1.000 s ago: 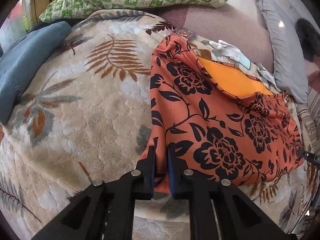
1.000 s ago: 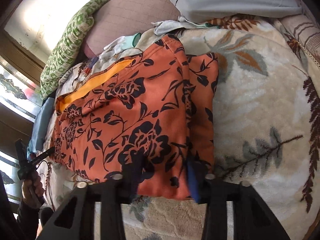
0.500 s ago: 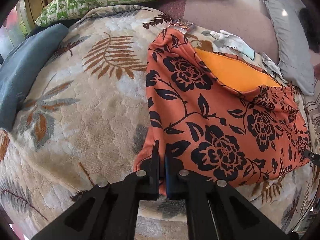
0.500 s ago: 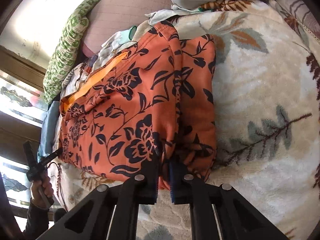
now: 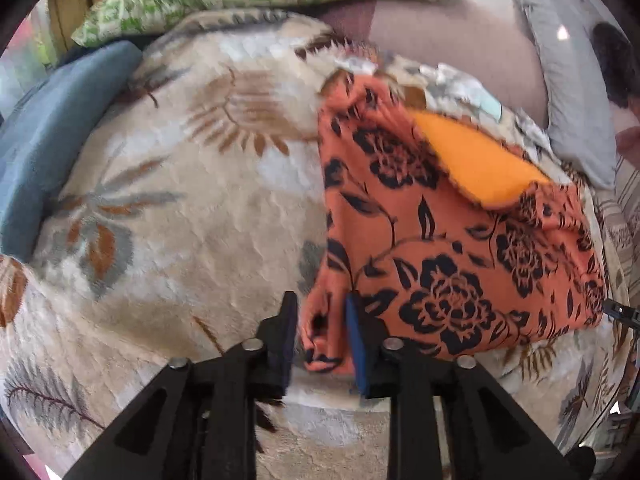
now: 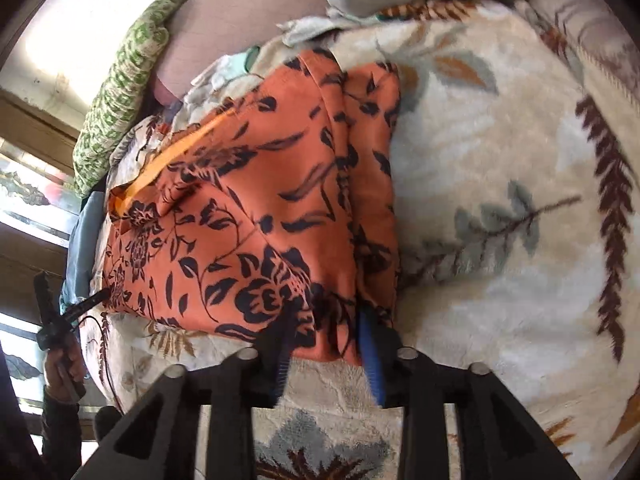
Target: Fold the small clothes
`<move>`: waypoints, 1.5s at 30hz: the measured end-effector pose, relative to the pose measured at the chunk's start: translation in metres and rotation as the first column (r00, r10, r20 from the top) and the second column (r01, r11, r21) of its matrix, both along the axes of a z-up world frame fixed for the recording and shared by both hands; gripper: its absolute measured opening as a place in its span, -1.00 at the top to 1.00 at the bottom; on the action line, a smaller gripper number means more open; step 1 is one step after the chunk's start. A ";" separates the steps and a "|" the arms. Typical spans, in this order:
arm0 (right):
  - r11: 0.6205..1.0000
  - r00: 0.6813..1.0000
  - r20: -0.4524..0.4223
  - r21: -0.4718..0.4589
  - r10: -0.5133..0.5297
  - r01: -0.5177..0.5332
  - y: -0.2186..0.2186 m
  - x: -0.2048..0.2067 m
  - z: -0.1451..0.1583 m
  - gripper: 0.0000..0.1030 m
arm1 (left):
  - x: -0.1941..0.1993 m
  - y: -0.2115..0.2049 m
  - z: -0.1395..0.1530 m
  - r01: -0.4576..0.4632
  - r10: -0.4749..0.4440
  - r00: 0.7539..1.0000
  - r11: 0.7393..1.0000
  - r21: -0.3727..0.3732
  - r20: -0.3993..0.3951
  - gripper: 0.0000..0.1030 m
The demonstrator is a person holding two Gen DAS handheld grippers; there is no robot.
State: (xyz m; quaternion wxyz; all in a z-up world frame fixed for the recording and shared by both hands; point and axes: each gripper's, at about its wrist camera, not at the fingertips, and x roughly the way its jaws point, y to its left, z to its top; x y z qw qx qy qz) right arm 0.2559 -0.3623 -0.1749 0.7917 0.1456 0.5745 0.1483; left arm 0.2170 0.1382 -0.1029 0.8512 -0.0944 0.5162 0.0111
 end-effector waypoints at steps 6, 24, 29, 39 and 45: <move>0.996 0.991 0.096 0.024 -0.093 0.091 -0.017 0.023 0.010 -0.62 | 0.021 0.016 0.008 -0.015 0.022 0.993 0.998 -0.054 0.115 -0.66; 0.998 0.995 -0.098 0.060 -0.022 0.028 0.029 0.061 -0.012 0.65 | 0.073 -0.048 -0.017 0.070 -0.071 0.989 0.997 -0.009 -0.128 0.75; 0.997 0.997 -0.077 0.076 0.023 -0.017 0.026 0.036 0.037 0.66 | 0.038 -0.050 0.045 0.122 -0.121 0.992 0.992 0.011 -0.033 0.75; 0.999 0.985 -0.169 0.017 0.031 -0.029 -0.001 -0.099 0.002 0.42 | -0.105 -0.055 -0.017 0.135 -0.138 0.978 0.990 -0.030 -0.155 0.59; 0.966 0.996 0.023 -0.243 -0.083 0.086 0.000 -0.116 0.031 -0.33 | -0.129 0.000 0.001 -0.158 0.151 0.987 0.971 -0.182 -0.055 0.27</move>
